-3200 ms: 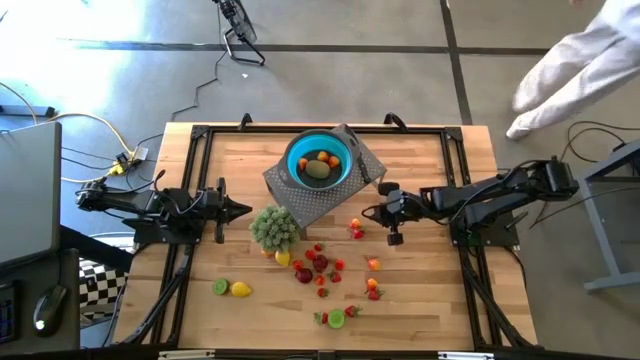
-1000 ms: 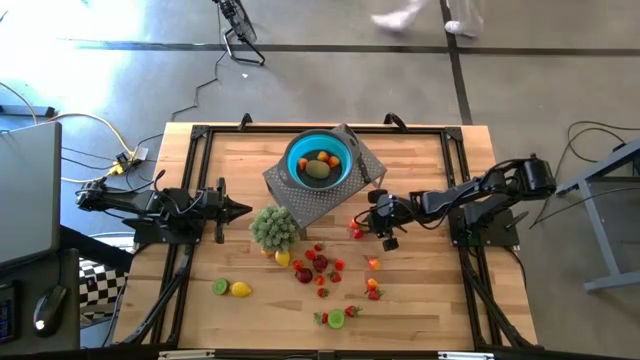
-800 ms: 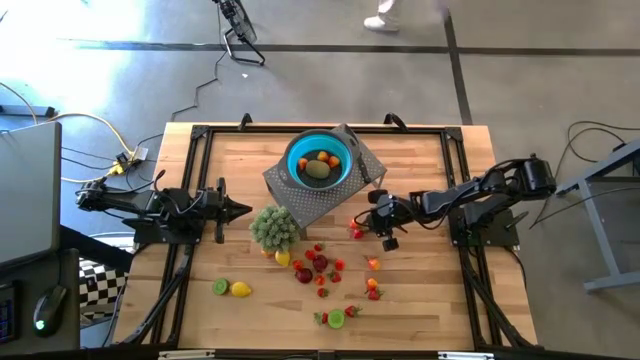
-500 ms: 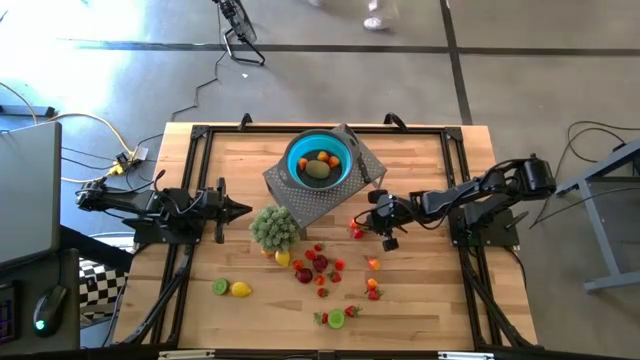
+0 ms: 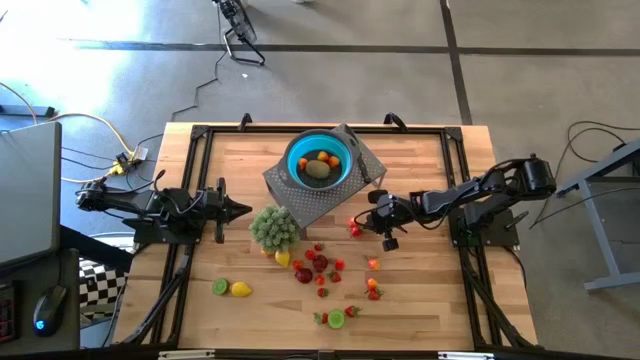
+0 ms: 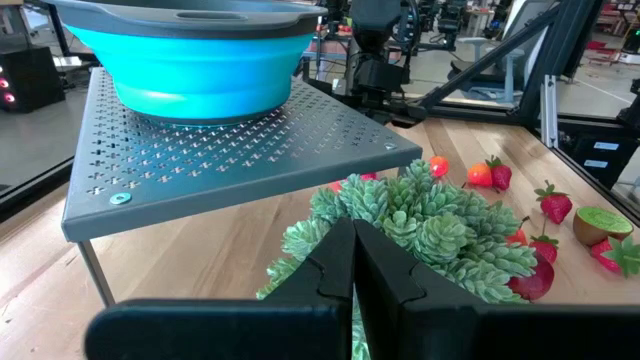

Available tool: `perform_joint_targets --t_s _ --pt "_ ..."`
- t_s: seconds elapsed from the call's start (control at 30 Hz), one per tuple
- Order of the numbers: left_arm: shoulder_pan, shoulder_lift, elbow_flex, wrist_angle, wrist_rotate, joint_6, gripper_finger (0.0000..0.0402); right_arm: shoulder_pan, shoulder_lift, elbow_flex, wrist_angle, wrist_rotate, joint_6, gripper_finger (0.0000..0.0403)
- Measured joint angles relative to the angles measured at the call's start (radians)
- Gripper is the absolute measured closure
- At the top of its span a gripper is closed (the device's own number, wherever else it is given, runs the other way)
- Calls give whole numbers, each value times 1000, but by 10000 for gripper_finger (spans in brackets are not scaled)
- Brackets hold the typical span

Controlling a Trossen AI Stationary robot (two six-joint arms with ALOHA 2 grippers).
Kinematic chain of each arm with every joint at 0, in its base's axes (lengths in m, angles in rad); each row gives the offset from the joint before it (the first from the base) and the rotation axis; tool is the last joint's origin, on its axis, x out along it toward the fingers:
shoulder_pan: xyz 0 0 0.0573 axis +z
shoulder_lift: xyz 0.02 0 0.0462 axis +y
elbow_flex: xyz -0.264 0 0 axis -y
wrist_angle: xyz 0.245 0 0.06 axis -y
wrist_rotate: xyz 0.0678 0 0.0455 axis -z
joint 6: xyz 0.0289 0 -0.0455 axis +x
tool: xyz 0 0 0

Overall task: Pick & Place Fruit
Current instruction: Put the strawberry into the blue strainer bowl on the shelf

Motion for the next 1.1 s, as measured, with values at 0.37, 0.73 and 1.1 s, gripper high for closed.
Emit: perform_joint_targets --t_s 0.37,0.73,1.1 --pt "0 0 0 0 0 0 401 1 -112 0 -9 -57 59 399" --pt "0 0 0 0 0 0 401 50 -338 -1 4 20 79 399" --pt "0 0 0 0 0 0 401 66 -467 0 133 202 181 399"
